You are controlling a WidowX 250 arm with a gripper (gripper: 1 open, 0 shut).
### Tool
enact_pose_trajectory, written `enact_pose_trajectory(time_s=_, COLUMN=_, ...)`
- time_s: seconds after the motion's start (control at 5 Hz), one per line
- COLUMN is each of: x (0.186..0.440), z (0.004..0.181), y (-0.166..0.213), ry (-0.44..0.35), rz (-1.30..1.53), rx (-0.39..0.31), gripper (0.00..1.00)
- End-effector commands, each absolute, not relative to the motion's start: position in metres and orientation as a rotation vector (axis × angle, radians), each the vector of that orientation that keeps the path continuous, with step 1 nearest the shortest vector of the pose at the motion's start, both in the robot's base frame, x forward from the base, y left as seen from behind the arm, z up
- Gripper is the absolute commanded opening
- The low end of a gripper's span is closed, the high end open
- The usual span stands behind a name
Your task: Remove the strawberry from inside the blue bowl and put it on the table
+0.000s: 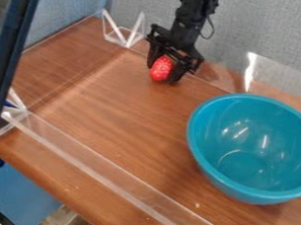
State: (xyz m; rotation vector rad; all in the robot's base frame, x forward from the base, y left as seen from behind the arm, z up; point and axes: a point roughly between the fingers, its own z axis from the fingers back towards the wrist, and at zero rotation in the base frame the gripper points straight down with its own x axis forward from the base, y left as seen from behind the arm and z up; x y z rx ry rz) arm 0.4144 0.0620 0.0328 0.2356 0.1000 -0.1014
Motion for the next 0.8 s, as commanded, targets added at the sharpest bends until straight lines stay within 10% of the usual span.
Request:
enact_pose_trajectory(time_s=0.0, x=0.4176, z=0.0549, y=0.0702, ry=0.039, rz=-0.076, rx=0.24, gripper=0.0)
enact_pose_trajectory(time_s=0.6, x=0.4144, z=0.0505, y=0.0751, ry=0.043, rz=-0.066, rx=0.234, gripper=0.0)
